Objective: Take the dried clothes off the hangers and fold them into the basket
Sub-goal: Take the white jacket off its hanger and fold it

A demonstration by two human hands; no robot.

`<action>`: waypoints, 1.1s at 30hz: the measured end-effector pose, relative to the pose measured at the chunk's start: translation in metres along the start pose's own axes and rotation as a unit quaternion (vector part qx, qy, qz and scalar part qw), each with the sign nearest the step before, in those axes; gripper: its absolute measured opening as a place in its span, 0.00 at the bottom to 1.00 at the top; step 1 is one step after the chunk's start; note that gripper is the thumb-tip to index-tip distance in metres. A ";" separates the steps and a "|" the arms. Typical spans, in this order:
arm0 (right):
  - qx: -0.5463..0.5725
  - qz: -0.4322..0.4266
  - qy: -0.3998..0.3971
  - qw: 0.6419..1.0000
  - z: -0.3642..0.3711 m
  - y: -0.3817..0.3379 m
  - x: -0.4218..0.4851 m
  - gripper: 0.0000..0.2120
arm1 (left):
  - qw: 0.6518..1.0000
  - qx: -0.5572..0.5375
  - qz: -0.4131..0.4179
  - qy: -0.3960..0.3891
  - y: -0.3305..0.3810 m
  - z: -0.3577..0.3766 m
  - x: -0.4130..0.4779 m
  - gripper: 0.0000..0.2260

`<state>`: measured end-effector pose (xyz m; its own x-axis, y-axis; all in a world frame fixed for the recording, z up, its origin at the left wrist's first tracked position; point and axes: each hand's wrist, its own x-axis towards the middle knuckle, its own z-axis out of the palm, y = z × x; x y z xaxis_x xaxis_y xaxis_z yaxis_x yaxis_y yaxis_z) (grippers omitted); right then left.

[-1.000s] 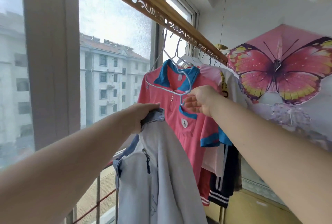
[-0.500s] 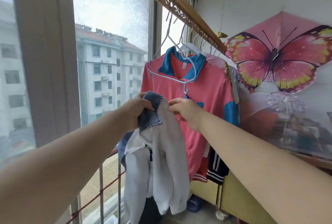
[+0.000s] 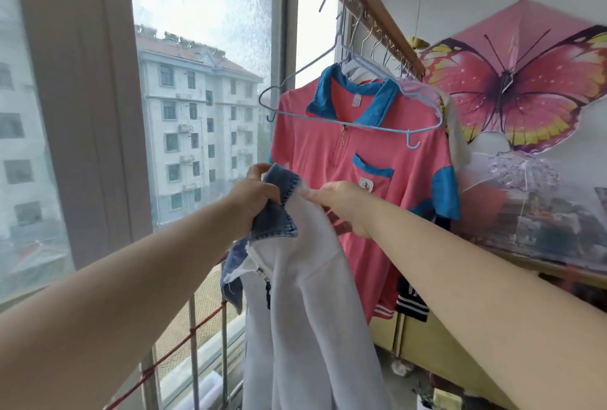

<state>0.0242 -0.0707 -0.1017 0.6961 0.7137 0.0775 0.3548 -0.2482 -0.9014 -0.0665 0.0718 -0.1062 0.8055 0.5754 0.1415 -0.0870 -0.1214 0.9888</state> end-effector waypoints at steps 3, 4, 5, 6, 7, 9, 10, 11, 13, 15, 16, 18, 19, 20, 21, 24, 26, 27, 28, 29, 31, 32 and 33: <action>0.072 0.004 -0.027 0.997 -0.001 0.005 -0.003 0.08 | 0.998 -0.046 0.000 -0.054 -0.003 -0.005 -0.005 0.28; 0.073 0.003 -0.039 0.997 0.000 0.007 -0.003 0.05 | 0.996 -0.057 0.004 -0.067 -0.004 -0.005 -0.007 0.28; 0.080 0.005 -0.053 0.995 0.002 0.009 -0.005 0.05 | 0.995 -0.063 0.006 -0.078 -0.006 -0.005 -0.008 0.28; 0.088 0.008 -0.066 0.994 0.005 0.011 -0.005 0.07 | 0.994 -0.066 0.009 -0.089 -0.007 -0.004 -0.009 0.29; 0.094 0.009 -0.067 0.993 0.008 0.013 -0.005 0.09 | 0.993 -0.066 0.011 -0.095 -0.009 -0.003 -0.009 0.29; 0.108 0.000 -0.040 0.993 0.012 0.016 -0.006 0.11 | 0.993 -0.065 0.007 -0.101 -0.009 -0.002 -0.009 0.30; 0.110 -0.013 -0.019 0.994 0.012 0.017 -0.005 0.10 | 0.993 -0.067 0.001 -0.099 -0.009 -0.002 -0.009 0.30; 0.101 -0.030 0.007 0.994 0.012 0.019 -0.005 0.09 | 0.993 -0.067 -0.004 -0.097 -0.009 -0.003 -0.009 0.30; 0.060 -0.071 0.065 0.994 0.008 0.021 -0.005 0.12 | 0.994 -0.064 -0.010 -0.086 -0.010 -0.004 -0.008 0.29; 0.036 -0.100 0.089 0.990 0.005 0.021 -0.005 0.11 | 0.994 -0.069 -0.009 -0.085 -0.012 -0.005 -0.008 0.28; 0.033 -0.111 0.089 0.989 0.003 0.021 -0.006 0.09 | 0.993 -0.076 -0.008 -0.087 -0.013 -0.006 -0.007 0.27; -0.004 -0.121 0.096 0.988 0.000 0.018 -0.006 0.04 | 0.992 -0.091 -0.006 -0.087 -0.016 -0.006 -0.007 0.27; -0.051 -0.126 0.107 0.985 -0.001 0.017 -0.006 0.03 | 0.991 -0.100 -0.009 -0.085 -0.017 -0.006 -0.007 0.27; -0.110 -0.135 0.122 0.977 -0.002 0.017 -0.005 0.03 | 0.990 -0.111 -0.015 -0.085 -0.018 -0.005 -0.007 0.26; -0.174 -0.147 0.145 0.963 -0.001 0.017 -0.004 0.05 | 0.988 -0.123 -0.023 -0.087 -0.018 -0.004 -0.007 0.27; -0.285 -0.175 0.239 0.911 0.004 0.017 -0.005 0.14 | 0.982 -0.158 -0.047 -0.088 -0.017 0.004 -0.010 0.28; -0.316 -0.191 0.252 0.895 0.009 0.017 -0.009 0.13 | 0.980 -0.171 -0.051 -0.090 -0.014 0.009 -0.013 0.27; -0.332 -0.190 0.244 0.891 0.011 0.017 -0.010 0.10 | 0.979 -0.176 -0.050 -0.092 -0.013 0.011 -0.014 0.26; -0.340 -0.185 0.237 0.891 0.013 0.017 -0.010 0.08 | 0.978 -0.181 -0.050 -0.092 -0.012 0.012 -0.014 0.26; -0.339 -0.179 0.234 0.893 0.014 0.017 -0.009 0.08 | 0.977 -0.185 -0.052 -0.093 -0.011 0.013 -0.015 0.26; -0.313 -0.165 0.240 0.904 0.015 0.017 -0.008 0.05 | 0.976 -0.186 -0.053 -0.099 -0.010 0.014 -0.017 0.25; -0.295 -0.155 0.245 0.910 0.015 0.017 -0.008 0.03 | 0.976 -0.184 -0.052 -0.102 -0.010 0.014 -0.018 0.25; -0.277 -0.146 0.248 0.917 0.015 0.016 -0.007 0.02 | 0.977 -0.182 -0.051 -0.103 -0.010 0.014 -0.019 0.25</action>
<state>0.0157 -0.0701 -0.1234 0.6705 0.4510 0.5891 0.7380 -0.4868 -0.4674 -0.0726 0.0506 -0.1191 0.9183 0.3903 0.0664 -0.1731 0.2447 0.9540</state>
